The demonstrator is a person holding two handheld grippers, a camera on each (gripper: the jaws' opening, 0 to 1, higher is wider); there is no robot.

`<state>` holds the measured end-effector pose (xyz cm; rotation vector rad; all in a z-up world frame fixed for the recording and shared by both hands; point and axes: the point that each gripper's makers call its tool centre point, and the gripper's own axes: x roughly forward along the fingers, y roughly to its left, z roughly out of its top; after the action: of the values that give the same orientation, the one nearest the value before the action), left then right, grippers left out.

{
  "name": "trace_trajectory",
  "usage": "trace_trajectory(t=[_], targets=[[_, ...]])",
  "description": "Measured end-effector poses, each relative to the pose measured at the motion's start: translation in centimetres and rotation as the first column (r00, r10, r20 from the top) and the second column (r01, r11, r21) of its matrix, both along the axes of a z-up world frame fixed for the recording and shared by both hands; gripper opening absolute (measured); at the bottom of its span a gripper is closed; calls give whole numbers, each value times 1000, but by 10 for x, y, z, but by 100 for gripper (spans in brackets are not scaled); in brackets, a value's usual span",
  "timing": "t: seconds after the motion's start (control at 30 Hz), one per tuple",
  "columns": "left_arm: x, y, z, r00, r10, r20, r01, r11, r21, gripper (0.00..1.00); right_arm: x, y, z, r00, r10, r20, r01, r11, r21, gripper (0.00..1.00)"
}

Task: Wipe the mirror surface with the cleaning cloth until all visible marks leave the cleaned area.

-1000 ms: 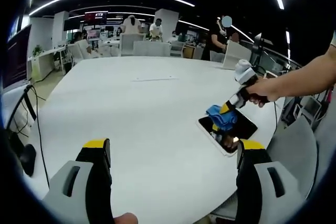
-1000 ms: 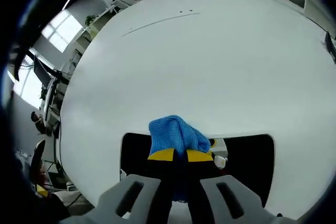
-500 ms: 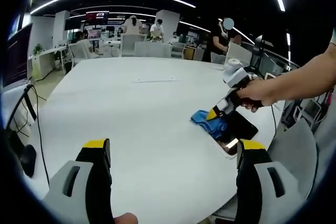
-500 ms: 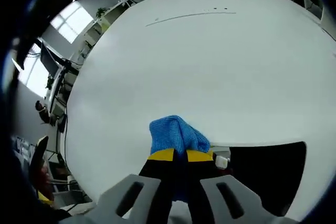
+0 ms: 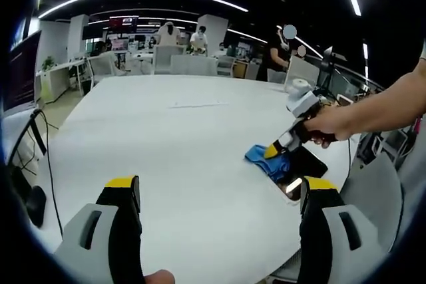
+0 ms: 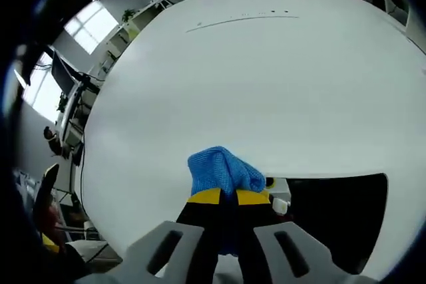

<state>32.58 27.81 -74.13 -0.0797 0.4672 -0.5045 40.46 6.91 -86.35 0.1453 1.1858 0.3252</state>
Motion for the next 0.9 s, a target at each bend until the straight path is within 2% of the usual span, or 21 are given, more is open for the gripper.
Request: trace_trajectory(t=[0.17,0.27,0.73,0.83,0.9], targets=[[0,-6,0,1000,-7,2,7,1000,-4,99,-10,2,0,1000,2,6,-2,1000,8,0],[-1,-10,-2,1000,-8,-2,8,1000,-9,99,-18,3,-1,999,40,14,-40,999,5,0],[-2,-14,-5,1000,-16,-5,16,1000,-11,99,-27,3,-3,1000,29,4,-29,1000,11,0],[-2,-15,-4,1000,-18,-4,18,1000,-9,99,-28,3,-3,1000,7,-10,-7,1000,10,0],[-1,-16,-3,1000,-15,-3,15,1000,-12,99,-35,6,-3,999,42,-33,-42,999,14,0]])
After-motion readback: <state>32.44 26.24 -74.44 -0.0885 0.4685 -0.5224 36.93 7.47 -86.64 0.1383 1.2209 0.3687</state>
